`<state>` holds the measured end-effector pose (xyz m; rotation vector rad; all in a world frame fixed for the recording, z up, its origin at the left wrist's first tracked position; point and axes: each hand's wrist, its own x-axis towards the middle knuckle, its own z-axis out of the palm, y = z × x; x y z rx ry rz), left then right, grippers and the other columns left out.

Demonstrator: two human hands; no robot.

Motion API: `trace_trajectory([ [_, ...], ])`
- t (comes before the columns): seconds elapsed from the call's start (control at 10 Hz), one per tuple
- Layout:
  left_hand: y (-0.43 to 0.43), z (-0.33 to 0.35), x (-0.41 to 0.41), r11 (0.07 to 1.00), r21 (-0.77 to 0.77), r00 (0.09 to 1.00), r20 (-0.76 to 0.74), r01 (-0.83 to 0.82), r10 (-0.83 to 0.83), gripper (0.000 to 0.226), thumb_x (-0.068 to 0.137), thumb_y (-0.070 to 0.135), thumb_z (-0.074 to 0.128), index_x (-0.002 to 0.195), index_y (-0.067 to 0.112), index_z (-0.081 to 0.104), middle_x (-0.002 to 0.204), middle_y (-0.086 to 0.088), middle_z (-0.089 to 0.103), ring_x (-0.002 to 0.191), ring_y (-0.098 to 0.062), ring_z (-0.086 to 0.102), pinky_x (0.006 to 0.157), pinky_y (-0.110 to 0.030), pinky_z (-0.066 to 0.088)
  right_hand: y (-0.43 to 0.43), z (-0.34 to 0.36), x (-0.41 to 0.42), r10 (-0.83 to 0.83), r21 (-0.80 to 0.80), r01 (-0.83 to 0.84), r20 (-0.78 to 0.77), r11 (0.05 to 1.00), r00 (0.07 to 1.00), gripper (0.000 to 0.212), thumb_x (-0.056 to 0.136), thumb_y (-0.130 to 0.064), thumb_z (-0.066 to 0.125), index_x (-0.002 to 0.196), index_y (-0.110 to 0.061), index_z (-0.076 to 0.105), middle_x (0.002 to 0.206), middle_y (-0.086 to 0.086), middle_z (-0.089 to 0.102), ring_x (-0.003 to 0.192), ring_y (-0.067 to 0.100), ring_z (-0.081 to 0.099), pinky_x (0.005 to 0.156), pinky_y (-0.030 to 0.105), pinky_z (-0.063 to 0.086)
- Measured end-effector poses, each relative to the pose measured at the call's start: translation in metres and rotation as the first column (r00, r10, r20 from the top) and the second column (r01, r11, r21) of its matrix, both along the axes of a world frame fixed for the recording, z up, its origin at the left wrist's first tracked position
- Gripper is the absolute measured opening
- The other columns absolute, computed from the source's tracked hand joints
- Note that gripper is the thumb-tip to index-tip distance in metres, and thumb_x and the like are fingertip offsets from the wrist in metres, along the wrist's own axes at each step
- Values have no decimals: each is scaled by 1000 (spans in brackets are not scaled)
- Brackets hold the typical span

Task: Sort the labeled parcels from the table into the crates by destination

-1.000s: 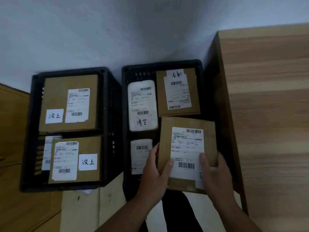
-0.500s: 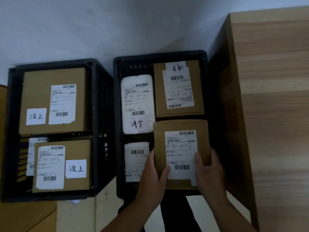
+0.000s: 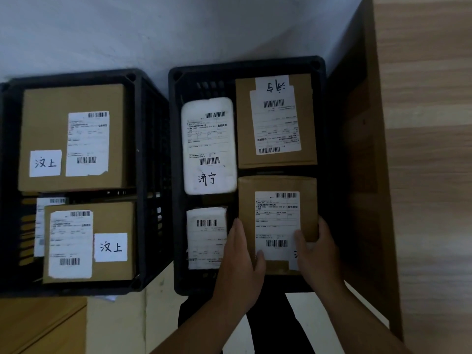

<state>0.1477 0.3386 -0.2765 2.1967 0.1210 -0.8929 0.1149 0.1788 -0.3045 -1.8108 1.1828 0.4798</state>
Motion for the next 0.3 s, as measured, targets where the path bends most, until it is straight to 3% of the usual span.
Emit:
trace_trajectory([
  [0.1, 1, 8, -4, 1000, -6, 999, 11, 30, -30, 79, 103, 30, 51, 160, 27, -4, 167, 14, -2, 151, -2, 1, 122, -22, 7, 6, 7, -3, 25, 10, -25, -18, 1000, 1000, 77, 98, -38, 60, 157, -41, 10, 152, -1, 44, 134, 28, 51, 101, 58, 51],
  [0.2, 6, 17, -2, 999, -1, 999, -10, 53, -53, 77, 103, 32, 50, 160, 29, -1, 166, 16, -1, 150, 0, 2, 121, -21, 8, 9, 16, 0, 40, 11, -41, 18, 999, 999, 83, 98, -31, 62, 158, -38, 6, 155, -1, 40, 139, 26, 46, 105, 56, 50],
  [0.3, 21, 45, -4, 993, -19, 993, 36, 115, -114, 71, 103, 33, 50, 159, 31, 7, 164, 18, 12, 147, 3, 12, 122, -20, 15, 13, 36, -9, 101, -2, -101, 80, 995, 992, 80, 96, -24, 65, 158, -34, 14, 154, -2, 41, 140, 22, 44, 109, 54, 46],
])
